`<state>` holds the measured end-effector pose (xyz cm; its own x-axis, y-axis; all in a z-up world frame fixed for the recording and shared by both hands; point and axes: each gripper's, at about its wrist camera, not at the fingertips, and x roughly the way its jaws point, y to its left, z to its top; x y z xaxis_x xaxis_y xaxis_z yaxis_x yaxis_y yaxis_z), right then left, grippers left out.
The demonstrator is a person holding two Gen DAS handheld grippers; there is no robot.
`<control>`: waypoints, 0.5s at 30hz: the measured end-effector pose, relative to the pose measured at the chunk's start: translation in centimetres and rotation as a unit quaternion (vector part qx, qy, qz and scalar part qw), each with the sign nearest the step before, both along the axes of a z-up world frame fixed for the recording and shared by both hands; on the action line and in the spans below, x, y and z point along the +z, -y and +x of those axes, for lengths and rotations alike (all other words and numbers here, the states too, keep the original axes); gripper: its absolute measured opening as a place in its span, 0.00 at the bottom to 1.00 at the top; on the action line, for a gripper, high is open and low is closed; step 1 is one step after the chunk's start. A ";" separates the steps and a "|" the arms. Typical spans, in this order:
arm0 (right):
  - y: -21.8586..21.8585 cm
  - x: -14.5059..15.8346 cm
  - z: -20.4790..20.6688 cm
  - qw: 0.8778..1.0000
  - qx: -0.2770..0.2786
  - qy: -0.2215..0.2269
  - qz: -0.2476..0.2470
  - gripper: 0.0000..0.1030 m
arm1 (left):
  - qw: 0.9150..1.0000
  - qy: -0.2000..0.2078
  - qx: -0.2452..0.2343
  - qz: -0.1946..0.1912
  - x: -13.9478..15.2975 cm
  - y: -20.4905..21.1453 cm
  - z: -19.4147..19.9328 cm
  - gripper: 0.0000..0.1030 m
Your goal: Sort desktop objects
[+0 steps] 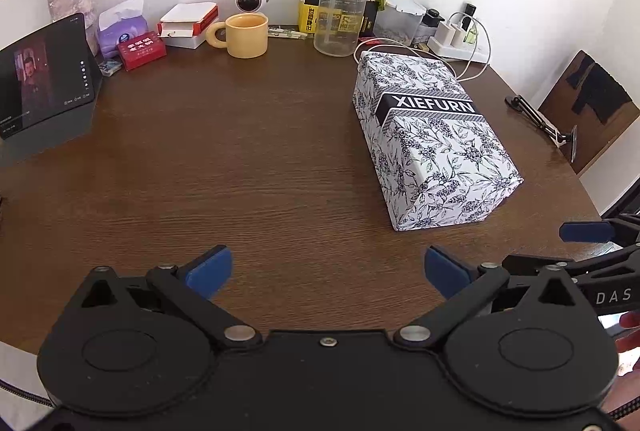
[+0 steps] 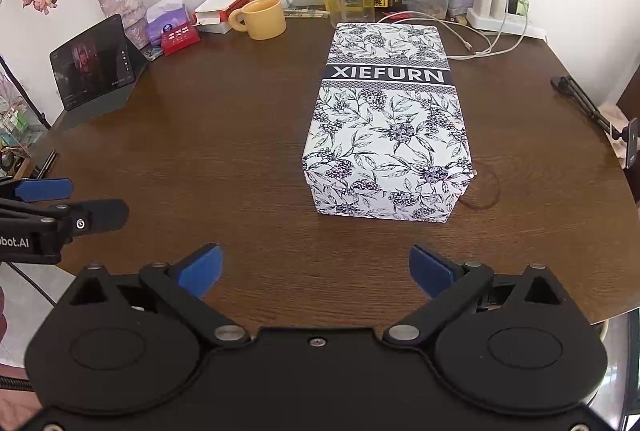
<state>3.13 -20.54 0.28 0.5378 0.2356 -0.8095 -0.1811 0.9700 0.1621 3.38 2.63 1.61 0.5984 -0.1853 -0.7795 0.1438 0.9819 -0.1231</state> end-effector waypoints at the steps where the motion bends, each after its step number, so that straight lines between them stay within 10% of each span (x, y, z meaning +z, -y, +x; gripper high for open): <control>1: 0.0 0.0 0.0 1.000 0.000 0.000 0.000 0.98 | 1.000 -0.001 0.000 -0.002 0.0 0.0 0.0 1.00; 15: -0.2 -0.1 0.3 1.000 0.006 -0.001 0.000 1.00 | 1.000 -0.004 0.004 -0.005 -0.1 -0.2 0.1 1.00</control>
